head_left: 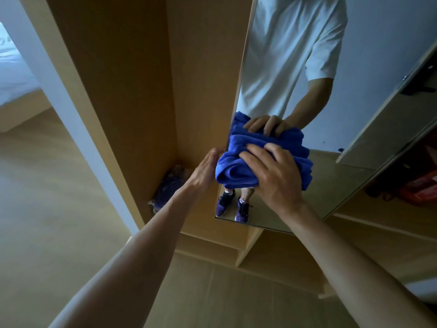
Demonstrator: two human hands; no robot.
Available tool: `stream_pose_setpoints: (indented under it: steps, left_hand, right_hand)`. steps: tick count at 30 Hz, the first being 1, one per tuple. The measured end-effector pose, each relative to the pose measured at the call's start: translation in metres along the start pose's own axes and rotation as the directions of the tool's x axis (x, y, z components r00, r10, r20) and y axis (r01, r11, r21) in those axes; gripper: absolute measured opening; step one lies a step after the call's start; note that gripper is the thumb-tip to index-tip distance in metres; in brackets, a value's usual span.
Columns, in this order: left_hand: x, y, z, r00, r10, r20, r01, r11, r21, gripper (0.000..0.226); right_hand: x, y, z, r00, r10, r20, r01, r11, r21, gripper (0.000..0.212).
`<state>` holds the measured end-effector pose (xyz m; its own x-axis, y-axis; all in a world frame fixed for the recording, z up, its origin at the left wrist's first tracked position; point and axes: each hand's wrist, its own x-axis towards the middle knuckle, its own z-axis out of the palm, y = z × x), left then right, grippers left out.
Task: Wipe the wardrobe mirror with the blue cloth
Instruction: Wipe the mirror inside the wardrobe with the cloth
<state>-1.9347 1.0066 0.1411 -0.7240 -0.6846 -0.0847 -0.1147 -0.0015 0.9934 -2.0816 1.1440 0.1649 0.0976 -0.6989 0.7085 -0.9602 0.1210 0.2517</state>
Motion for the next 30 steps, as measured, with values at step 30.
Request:
stream_pose_setpoints:
  steps: [30]
  left_hand:
    - [-0.001,-0.018,0.012,0.997,-0.07,-0.038,0.07,0.998,-0.01,0.043]
  right_hand:
    - [-0.041,-0.012,0.03,0.992,-0.068,0.109,0.064,0.997,0.04,0.026]
